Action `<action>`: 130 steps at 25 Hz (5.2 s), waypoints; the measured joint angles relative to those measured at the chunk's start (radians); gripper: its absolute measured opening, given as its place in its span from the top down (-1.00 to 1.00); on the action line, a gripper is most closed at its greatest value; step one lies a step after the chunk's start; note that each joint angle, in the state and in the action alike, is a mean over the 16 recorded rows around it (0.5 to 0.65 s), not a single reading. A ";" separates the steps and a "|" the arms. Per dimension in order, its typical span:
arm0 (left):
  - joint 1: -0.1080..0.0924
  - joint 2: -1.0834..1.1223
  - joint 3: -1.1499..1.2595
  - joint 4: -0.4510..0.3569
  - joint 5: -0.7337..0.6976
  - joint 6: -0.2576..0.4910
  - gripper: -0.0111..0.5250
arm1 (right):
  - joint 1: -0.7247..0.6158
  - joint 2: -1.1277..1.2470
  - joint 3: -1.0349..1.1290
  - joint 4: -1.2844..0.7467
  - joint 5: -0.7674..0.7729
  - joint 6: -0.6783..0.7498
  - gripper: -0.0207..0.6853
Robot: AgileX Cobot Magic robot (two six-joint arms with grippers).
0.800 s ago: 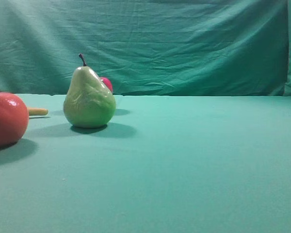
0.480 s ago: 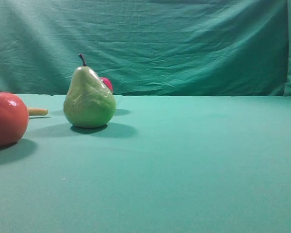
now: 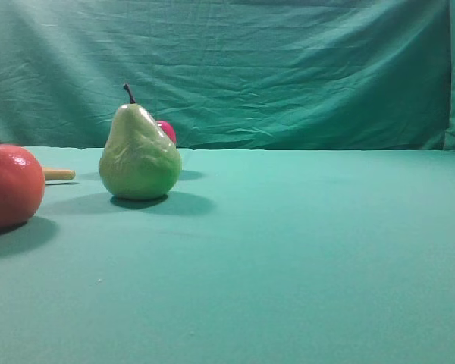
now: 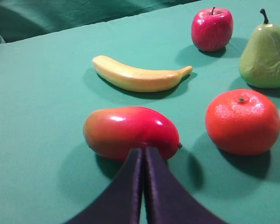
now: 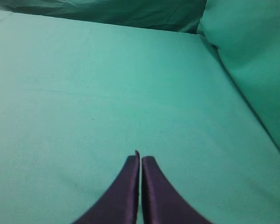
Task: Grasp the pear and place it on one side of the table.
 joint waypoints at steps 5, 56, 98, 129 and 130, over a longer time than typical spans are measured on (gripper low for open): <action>0.000 0.000 0.000 0.000 0.000 0.000 0.96 | 0.000 0.002 -0.006 0.041 -0.098 0.017 0.94; 0.000 0.000 0.000 0.000 0.000 0.000 0.96 | 0.759 1.861 -1.340 0.154 0.041 -0.259 -0.96; 0.000 0.000 0.000 0.000 0.000 0.000 0.96 | 0.226 1.640 -0.853 0.110 -0.093 -0.169 -0.24; 0.000 0.000 0.000 0.000 0.000 0.000 0.96 | 0.207 0.878 -0.884 0.115 0.317 -0.135 0.70; 0.000 0.000 0.000 0.000 0.000 0.000 0.96 | 0.207 0.836 -0.874 0.116 0.331 -0.132 0.78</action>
